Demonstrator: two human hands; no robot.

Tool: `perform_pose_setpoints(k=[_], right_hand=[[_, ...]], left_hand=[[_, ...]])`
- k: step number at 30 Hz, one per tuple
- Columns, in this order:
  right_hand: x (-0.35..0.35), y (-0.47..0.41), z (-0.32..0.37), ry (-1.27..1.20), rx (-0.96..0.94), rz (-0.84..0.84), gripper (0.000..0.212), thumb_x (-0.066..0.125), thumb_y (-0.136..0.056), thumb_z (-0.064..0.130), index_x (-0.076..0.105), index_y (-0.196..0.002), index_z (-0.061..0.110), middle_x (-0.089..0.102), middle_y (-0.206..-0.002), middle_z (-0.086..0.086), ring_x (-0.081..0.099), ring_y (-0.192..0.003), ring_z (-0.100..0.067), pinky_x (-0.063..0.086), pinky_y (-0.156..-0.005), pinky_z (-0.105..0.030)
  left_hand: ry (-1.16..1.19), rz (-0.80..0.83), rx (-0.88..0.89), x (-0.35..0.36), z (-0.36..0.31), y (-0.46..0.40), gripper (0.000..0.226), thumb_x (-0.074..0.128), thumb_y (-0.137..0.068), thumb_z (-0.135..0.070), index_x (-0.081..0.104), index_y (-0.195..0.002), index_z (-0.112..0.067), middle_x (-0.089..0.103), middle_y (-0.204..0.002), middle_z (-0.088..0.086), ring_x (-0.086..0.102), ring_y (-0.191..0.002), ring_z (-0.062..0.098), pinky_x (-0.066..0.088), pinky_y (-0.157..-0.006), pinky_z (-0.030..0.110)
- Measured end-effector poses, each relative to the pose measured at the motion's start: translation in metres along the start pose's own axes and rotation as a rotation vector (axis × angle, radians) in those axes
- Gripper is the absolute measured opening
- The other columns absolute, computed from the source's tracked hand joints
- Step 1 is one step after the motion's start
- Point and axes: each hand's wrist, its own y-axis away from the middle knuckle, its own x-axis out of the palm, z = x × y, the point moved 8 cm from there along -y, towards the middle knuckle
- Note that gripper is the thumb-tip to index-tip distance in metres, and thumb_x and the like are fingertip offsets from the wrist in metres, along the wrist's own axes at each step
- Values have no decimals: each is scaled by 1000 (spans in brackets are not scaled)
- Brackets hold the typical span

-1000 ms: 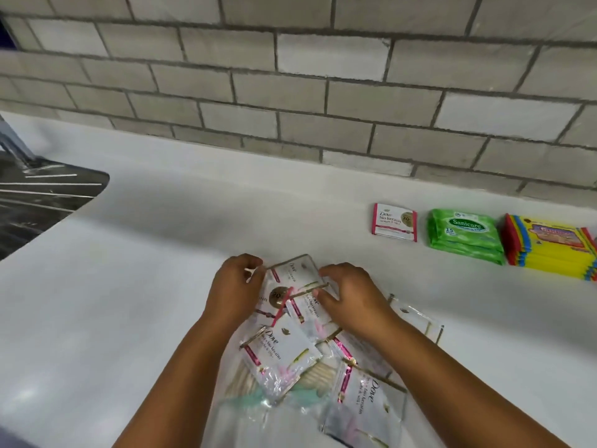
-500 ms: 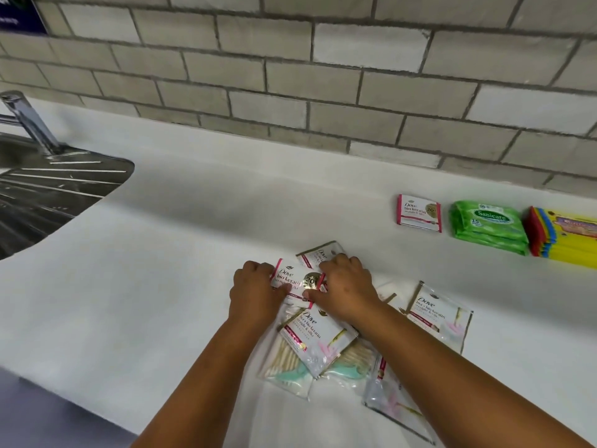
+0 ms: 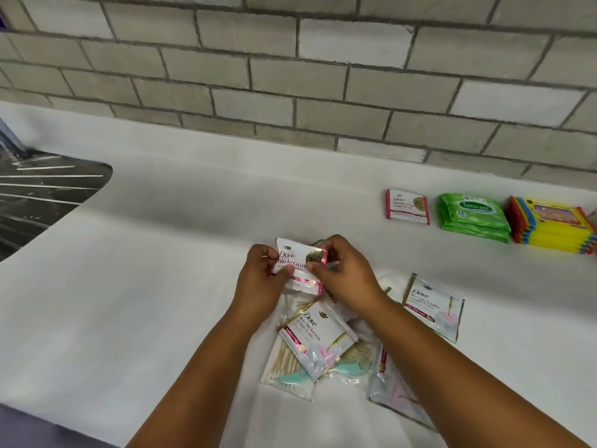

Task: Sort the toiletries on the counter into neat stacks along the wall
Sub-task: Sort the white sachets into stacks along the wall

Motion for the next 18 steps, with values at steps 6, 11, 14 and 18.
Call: perform_pose_setpoints(k=[6, 11, 14, 18], right_hand=[[-42, -1, -2, -432, 151, -117, 19, 69, -86, 7, 57, -90, 20, 72, -93, -15, 71, -84, -34, 58, -72, -56], [-83, -2, -30, -489, 208, -284, 21, 67, -88, 6, 57, -91, 24, 71, -88, -2, 69, -88, -26, 57, -69, -39], [-99, 4, -48, -483, 233, -350, 15, 66, -89, 8, 62, -93, 21, 71, -92, -2, 66, -83, -20, 50, -62, -29], [-105, 10, -73, -501, 323, -381, 11, 65, -89, 8, 65, -95, 17, 71, -91, -4, 65, -83, -22, 51, -66, -33]], left_hand=[[92, 105, 29, 24, -31, -19, 13, 66, -91, -23, 53, -94, -24, 72, -97, 4, 69, -86, 15, 56, -71, 29], [-258, 16, 31, 25, -25, -44, 16, 49, -99, -26, 61, -105, -17, 66, -104, 0, 59, -93, 17, 47, -81, 31], [-584, 63, 84, 33, -14, -56, 22, 51, -98, -24, 65, -110, -11, 67, -104, 6, 59, -92, 21, 43, -77, 27], [-900, 159, 113, 50, -1, -63, 51, 61, -87, -50, 60, -125, -16, 59, -126, 6, 52, -118, 31, 46, -94, 40]])
